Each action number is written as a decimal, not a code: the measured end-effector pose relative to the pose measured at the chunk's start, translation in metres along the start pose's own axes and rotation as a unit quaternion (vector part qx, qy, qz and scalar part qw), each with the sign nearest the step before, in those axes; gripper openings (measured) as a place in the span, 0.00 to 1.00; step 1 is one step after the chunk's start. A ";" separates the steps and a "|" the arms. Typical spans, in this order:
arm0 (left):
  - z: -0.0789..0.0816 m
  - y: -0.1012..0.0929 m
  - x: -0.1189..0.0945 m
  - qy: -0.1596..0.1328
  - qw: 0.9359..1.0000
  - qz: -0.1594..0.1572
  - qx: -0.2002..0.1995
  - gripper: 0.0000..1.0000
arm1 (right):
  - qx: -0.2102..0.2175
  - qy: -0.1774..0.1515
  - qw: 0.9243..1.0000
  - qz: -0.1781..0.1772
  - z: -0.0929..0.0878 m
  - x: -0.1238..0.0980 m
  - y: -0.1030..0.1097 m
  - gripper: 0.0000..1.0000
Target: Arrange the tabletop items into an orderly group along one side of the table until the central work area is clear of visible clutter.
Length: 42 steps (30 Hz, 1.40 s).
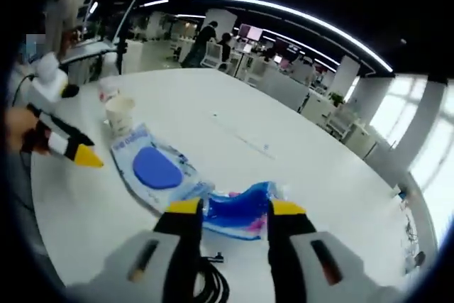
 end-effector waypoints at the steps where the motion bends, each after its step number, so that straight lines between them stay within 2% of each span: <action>1: 0.000 0.000 0.000 0.000 1.000 0.000 0.000 0.69 | 0.001 0.001 1.000 -0.006 0.001 0.000 -0.004 0.35; 5: 0.000 0.001 -0.001 0.000 1.000 0.001 -0.001 0.69 | 0.028 0.013 1.000 -0.007 -0.001 0.008 -0.017 0.38; 11: -0.001 0.001 -0.004 -0.002 1.000 0.002 0.004 0.68 | 0.040 0.034 0.999 0.001 -0.004 0.021 -0.022 0.37; 16: -0.002 0.001 -0.005 0.001 1.000 0.002 0.008 0.67 | 0.054 0.053 0.997 0.018 -0.011 0.029 -0.021 0.26; 19: -0.001 0.002 -0.006 0.000 1.000 0.003 0.006 0.67 | 0.048 0.063 0.997 0.008 -0.015 0.030 -0.022 0.18; 21: -0.001 0.002 -0.007 -0.002 1.000 0.005 0.007 0.67 | 0.043 0.076 0.996 0.004 -0.019 0.030 -0.025 0.10; 22: -0.001 0.002 -0.007 -0.002 1.000 0.005 0.007 0.67 | 0.044 0.081 0.996 0.001 -0.021 0.030 -0.027 0.09; 26: 0.000 -0.001 -0.007 -0.004 1.000 0.004 0.008 0.67 | 0.082 0.081 0.993 -0.007 -0.031 0.030 -0.033 0.01; 31: 0.002 -0.010 -0.006 -0.008 1.000 -0.003 0.009 0.67 | 0.119 0.084 0.989 -0.012 -0.043 0.029 -0.039 0.00; 38: 0.009 -0.028 -0.007 -0.028 0.999 -0.026 0.007 0.66 | 0.227 0.089 0.969 -0.034 -0.065 0.029 -0.043 0.00; 42: 0.011 -0.054 -0.007 -0.038 0.996 -0.074 0.028 0.51 | 0.278 0.081 0.956 -0.048 -0.072 0.029 -0.046 0.00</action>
Point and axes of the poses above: the point that each gripper's makers call its tool centre point, and the gripper's own axes: x roughly forward along the fingers, y roughly to its left, z roughly out of its top, the point moved 10 cm from there along -x, roughly backward along the fingers, and after that the axes turned 4 degrees about y, right-handed, at the moved point
